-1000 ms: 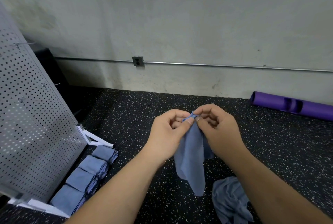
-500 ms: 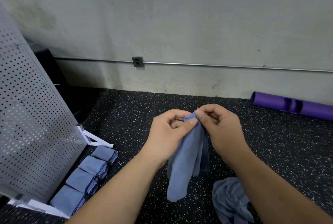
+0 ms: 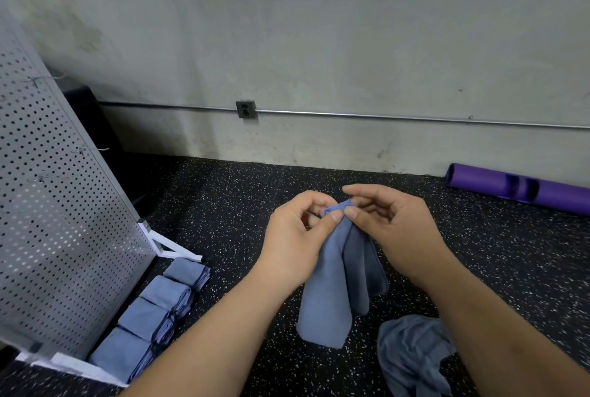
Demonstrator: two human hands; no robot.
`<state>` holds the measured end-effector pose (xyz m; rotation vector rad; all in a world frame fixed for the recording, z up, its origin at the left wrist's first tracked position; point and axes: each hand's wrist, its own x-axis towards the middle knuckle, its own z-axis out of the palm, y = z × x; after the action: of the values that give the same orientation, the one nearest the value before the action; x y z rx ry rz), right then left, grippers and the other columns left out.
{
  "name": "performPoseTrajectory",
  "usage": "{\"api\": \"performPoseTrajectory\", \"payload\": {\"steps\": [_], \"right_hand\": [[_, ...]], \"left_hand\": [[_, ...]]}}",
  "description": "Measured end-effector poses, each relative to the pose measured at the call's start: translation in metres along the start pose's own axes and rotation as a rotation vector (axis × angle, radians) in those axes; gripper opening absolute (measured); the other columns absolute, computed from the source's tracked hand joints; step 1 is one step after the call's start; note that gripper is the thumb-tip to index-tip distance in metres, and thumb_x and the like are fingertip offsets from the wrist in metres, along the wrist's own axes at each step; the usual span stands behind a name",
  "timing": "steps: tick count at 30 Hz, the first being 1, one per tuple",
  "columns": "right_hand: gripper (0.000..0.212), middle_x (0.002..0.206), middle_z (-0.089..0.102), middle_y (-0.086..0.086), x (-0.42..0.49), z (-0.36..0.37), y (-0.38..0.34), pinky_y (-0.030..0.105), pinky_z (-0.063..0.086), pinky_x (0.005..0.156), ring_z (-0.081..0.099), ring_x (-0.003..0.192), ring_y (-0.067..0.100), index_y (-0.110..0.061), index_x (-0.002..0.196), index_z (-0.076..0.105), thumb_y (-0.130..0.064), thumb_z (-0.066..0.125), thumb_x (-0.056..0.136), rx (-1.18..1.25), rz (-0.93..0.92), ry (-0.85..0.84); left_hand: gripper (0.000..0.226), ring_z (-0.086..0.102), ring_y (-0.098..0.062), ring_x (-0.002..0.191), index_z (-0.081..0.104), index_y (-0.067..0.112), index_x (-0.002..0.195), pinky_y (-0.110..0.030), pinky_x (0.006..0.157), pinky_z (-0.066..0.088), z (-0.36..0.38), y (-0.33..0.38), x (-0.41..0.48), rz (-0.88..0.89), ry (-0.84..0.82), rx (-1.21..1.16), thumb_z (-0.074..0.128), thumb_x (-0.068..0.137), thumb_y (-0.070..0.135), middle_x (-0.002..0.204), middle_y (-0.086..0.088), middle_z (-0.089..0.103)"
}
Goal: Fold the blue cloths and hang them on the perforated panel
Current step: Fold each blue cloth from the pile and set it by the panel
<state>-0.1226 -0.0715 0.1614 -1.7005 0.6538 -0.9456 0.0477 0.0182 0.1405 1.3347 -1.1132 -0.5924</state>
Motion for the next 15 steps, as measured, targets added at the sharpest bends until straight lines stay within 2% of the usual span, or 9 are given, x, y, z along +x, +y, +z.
{"api": "performPoseTrajectory", "payload": {"steps": [4,7,10,12,15], "right_hand": [[0.013,0.095,0.081,0.0,-0.0013,-0.0085,-0.0037,0.017,0.056,0.08,0.074,0.086,0.008,-0.016,0.101,0.082,-0.007,0.08,0.093,-0.141,0.001,-0.073],[0.013,0.091,0.08,-0.008,-0.0038,-0.01,-0.0053,0.016,0.055,0.078,0.073,0.083,0.005,-0.023,0.096,0.082,-0.01,0.081,0.093,-0.232,-0.034,-0.062],[0.013,0.091,0.08,-0.01,-0.0051,-0.0089,-0.0026,0.025,0.059,0.081,0.074,0.087,0.009,-0.027,0.096,0.082,-0.014,0.081,0.094,-0.289,-0.067,-0.048],[0.013,0.092,0.08,-0.011,-0.0056,-0.0084,-0.0027,0.032,0.06,0.084,0.074,0.088,0.011,-0.029,0.096,0.082,-0.015,0.081,0.094,-0.294,-0.075,-0.047],[0.014,0.096,0.079,-0.013,-0.0066,-0.0068,-0.0038,0.034,0.06,0.088,0.074,0.094,0.011,-0.03,0.097,0.082,-0.016,0.082,0.094,-0.343,-0.124,-0.059]], "left_hand": [[0.015,0.054,-0.01,0.069,0.078,0.03,0.095,-0.025,0.065,0.046,-0.0013,-0.0006,-0.0019,0.06,-0.045,0.071,0.083,0.093,0.016,0.088,0.003,0.073],[0.015,0.055,-0.01,0.069,0.077,0.033,0.095,-0.026,0.066,0.046,-0.0011,-0.0025,-0.0026,0.07,-0.049,0.099,0.085,0.092,0.02,0.089,0.005,0.072],[0.013,0.058,-0.008,0.07,0.076,0.033,0.096,-0.025,0.068,0.047,-0.0019,-0.0008,-0.0034,0.094,-0.05,0.156,0.084,0.093,0.024,0.09,0.006,0.071],[0.009,0.064,-0.01,0.079,0.074,0.031,0.096,-0.025,0.071,0.05,-0.0029,0.0012,-0.004,0.17,-0.044,0.262,0.083,0.094,0.027,0.096,0.009,0.067],[0.006,0.066,-0.012,0.094,0.076,0.026,0.095,-0.025,0.081,0.053,-0.0041,0.0034,-0.0039,0.268,-0.028,0.401,0.081,0.094,0.029,0.104,0.013,0.063]]}}
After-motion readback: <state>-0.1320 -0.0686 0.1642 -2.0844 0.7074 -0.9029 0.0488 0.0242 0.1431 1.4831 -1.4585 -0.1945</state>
